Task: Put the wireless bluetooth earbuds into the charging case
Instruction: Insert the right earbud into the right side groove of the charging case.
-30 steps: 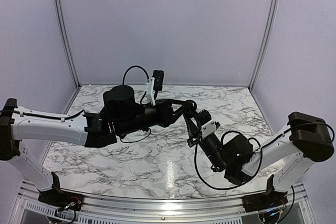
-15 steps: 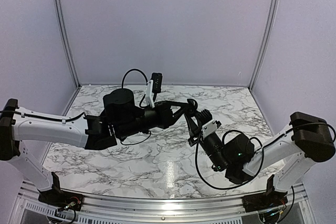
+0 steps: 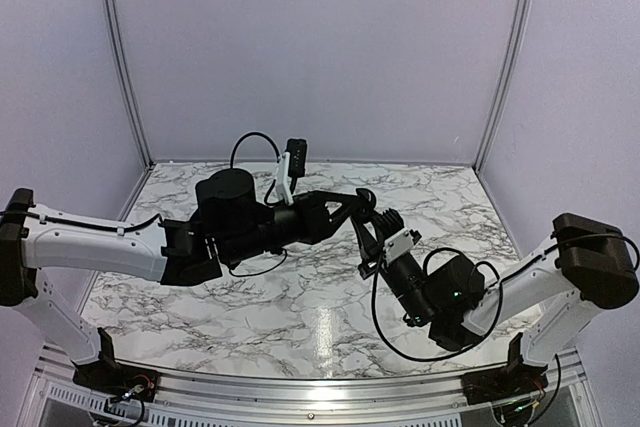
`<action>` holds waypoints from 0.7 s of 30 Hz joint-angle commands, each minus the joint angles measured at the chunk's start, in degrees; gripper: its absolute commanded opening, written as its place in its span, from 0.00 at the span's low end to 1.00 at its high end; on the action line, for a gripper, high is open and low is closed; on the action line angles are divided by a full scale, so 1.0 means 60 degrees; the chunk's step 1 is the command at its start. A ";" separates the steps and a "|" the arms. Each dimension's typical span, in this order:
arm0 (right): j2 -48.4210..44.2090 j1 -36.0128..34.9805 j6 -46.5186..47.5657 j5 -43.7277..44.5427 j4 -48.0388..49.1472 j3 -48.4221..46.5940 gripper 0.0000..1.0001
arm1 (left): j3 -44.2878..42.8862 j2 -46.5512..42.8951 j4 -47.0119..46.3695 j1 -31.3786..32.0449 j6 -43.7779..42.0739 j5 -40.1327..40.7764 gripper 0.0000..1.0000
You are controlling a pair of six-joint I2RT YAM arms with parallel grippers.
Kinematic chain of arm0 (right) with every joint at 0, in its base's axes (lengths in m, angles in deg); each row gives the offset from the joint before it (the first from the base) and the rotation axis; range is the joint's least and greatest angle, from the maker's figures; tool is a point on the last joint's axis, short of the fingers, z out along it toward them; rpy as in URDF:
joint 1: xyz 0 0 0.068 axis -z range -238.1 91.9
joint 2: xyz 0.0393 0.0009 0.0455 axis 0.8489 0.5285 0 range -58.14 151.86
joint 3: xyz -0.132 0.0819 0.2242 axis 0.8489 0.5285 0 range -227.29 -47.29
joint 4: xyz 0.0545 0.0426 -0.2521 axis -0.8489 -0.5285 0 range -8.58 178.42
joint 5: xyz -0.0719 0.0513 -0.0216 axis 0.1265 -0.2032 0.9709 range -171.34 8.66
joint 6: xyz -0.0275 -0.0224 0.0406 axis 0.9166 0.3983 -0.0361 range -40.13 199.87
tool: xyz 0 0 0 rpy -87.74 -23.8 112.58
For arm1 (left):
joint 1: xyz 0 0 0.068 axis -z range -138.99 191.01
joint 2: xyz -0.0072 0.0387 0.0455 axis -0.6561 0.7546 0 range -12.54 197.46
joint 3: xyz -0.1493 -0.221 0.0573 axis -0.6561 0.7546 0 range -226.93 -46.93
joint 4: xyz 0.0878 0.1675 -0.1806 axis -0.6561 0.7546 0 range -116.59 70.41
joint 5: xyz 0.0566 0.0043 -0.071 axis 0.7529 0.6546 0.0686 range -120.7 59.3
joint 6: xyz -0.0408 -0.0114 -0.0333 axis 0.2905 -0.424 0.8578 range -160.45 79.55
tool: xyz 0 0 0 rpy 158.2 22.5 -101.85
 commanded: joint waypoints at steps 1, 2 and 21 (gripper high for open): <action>-0.0245 -0.0147 -0.0005 -0.0385 0.2022 -0.0141 0.00 | 0.0041 -0.0073 0.0464 -0.0065 -0.0053 0.0315 0.28; -0.0245 -0.0147 -0.0021 -0.0381 0.2021 -0.0125 0.00 | -0.0007 -0.0049 0.0501 -0.0065 -0.0075 0.0275 0.28; -0.0378 -0.0151 -0.0674 -0.0398 0.1765 0.0106 0.00 | 0.0008 -0.0310 0.0810 -0.0073 -0.0593 -0.0075 0.46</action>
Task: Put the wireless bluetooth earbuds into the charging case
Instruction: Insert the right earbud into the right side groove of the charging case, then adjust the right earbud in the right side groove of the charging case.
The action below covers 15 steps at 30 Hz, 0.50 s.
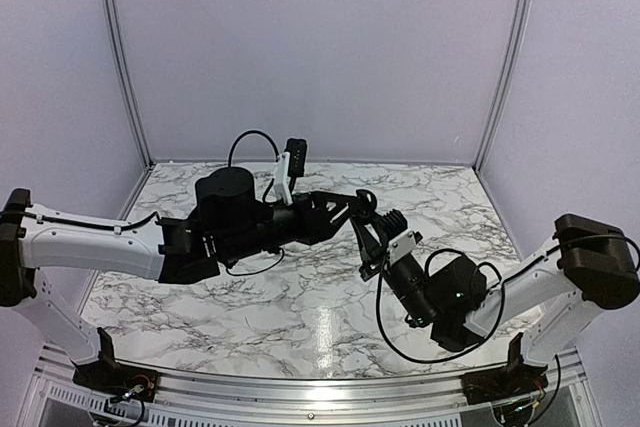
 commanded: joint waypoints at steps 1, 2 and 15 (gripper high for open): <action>-0.0318 -0.0137 -0.0363 -0.0237 0.1759 0.0002 0.00 | 0.0064 -0.0246 0.0491 -0.0058 -0.0251 -0.0114 0.47; -0.0332 -0.0136 -0.0422 -0.0197 0.1756 0.0022 0.00 | 0.0115 -0.0320 0.0502 -0.0057 -0.0316 -0.0045 0.47; -0.2223 0.0409 -0.2660 -0.2975 -0.2174 0.0427 0.00 | 0.0631 -0.3216 0.4093 -0.0233 -0.5709 -0.1655 0.71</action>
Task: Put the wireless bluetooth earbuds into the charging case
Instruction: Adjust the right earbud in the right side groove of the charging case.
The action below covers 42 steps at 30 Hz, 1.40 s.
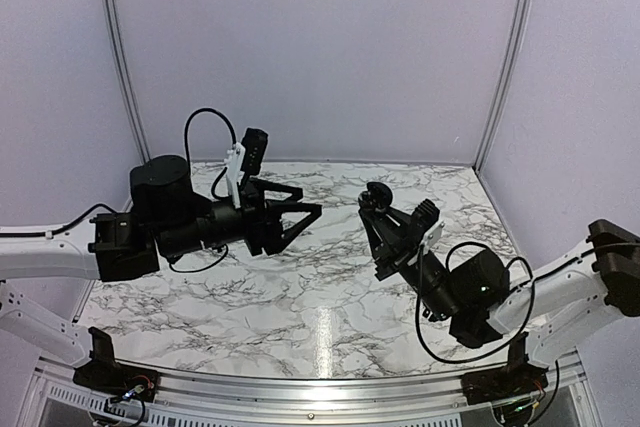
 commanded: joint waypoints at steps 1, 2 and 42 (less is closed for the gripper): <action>-0.0988 0.0348 -0.1368 -0.2223 -0.2336 -0.0111 0.00 | -0.0634 -0.0641 0.3003 -0.0040 -0.3028 -0.0983 0.72; -0.1196 0.0412 -0.1567 -0.2721 -0.2957 -0.0209 0.00 | -0.0737 -0.0703 0.3446 -0.0040 -0.3577 -0.1018 0.73; -0.1099 0.0681 -0.2372 -0.9167 -0.7126 -0.1573 0.00 | -0.1451 -0.0040 0.5130 0.0352 -0.5338 -0.4013 0.80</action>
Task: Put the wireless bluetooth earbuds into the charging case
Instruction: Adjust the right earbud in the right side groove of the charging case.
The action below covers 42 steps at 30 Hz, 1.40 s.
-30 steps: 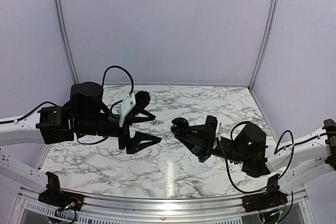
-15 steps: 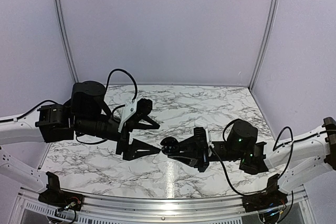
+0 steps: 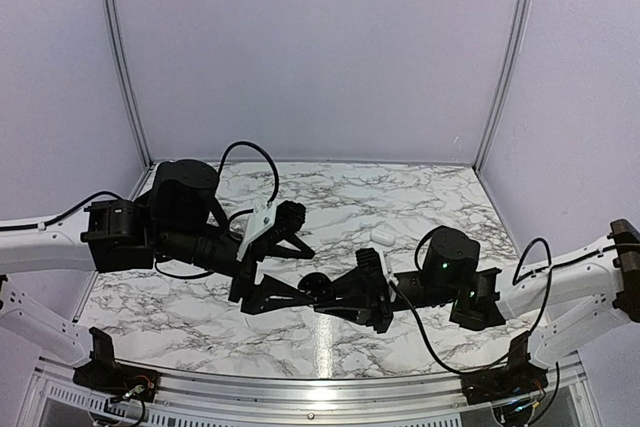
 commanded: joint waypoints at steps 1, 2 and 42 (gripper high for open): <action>0.0049 0.0086 -0.0197 -0.0282 -0.0001 -0.0406 0.00 | -0.0283 0.0111 0.0140 0.0075 -0.0190 -0.0274 0.80; 0.0049 0.0098 -0.0211 -0.0356 0.0020 -0.0416 0.00 | -0.0282 0.0105 0.0140 0.0084 -0.0224 -0.0313 0.80; 0.0489 0.0208 -0.0583 -0.1463 0.0300 -0.0638 0.00 | -0.0192 0.0696 -0.0245 0.0500 -0.0316 0.0845 0.70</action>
